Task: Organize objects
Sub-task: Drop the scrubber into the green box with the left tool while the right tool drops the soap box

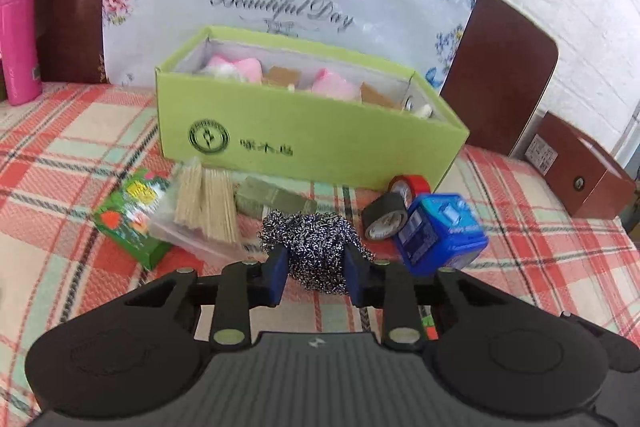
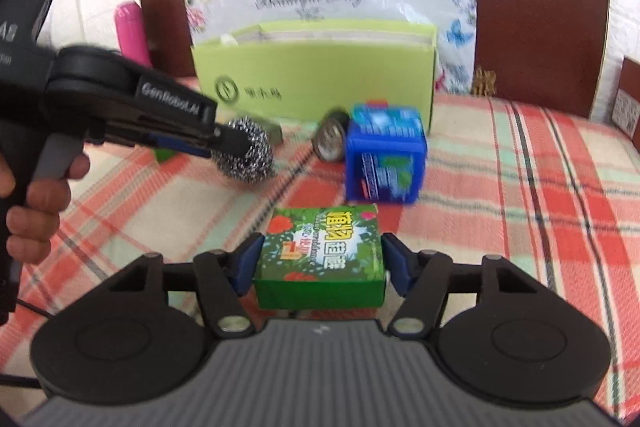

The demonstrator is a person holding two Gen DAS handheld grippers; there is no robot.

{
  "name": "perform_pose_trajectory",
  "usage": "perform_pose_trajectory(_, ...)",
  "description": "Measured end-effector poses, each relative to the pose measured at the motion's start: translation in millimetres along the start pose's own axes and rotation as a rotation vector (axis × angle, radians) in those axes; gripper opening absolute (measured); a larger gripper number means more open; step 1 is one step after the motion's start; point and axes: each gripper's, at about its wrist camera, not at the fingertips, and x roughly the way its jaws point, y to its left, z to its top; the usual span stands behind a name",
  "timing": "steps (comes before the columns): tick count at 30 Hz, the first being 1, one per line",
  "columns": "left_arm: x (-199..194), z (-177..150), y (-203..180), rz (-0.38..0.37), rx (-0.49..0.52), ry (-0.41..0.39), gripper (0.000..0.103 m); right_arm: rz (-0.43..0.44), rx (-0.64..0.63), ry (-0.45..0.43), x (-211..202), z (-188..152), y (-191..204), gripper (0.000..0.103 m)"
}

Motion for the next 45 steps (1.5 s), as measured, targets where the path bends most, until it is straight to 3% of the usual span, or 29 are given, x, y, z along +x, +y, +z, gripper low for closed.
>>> perform_pose_trajectory(5,-24.2,26.2,0.7,-0.032,-0.026,-0.105,0.031,0.032,-0.021,-0.123,-15.9,27.2,0.1,0.062)
perform_pose_trajectory(13,-28.0,80.3,-2.2,-0.025,-0.012,-0.217,0.031,-0.031,-0.066,-0.261,-2.5,84.6,-5.9,0.062)
perform_pose_trajectory(26,32.6,144.9,31.2,0.069,-0.038,-0.239,0.035,-0.063,-0.034,-0.345,83.1,166.3,-16.5,0.063)
perform_pose_trajectory(27,38.8,146.4,33.1,0.066,-0.031,-0.239,0.036,-0.058,-0.030,-0.345,92.4,169.0,-17.3,0.064)
perform_pose_trajectory(28,48.4,147.2,35.2,0.067,-0.018,-0.231,0.050,-0.046,-0.028,-0.335,102.9,169.8,-18.3,0.068)
perform_pose_trajectory(29,55.6,145.0,37.2,0.074,-0.014,-0.217,0.066,-0.030,-0.026,-0.309,113.5,169.9,-19.5,0.085)
perform_pose_trajectory(30,60.9,141.0,39.8,0.092,-0.024,-0.197,0.072,-0.028,-0.023,-0.271,124.1,168.9,-21.3,0.092)
perform_pose_trajectory(32,62.9,129.4,45.6,0.097,-0.055,-0.180,0.073,-0.062,-0.025,-0.241,132.0,159.8,-22.4,0.093)
perform_pose_trajectory(37,55.0,113.0,49.7,0.075,-0.105,-0.164,0.074,-0.090,-0.039,-0.273,119.9,133.1,-23.8,0.099)
perform_pose_trajectory(45,22.0,104.3,31.6,0.128,-0.072,-0.134,0.074,-0.082,-0.007,-0.287,80.4,126.9,-20.8,0.103)
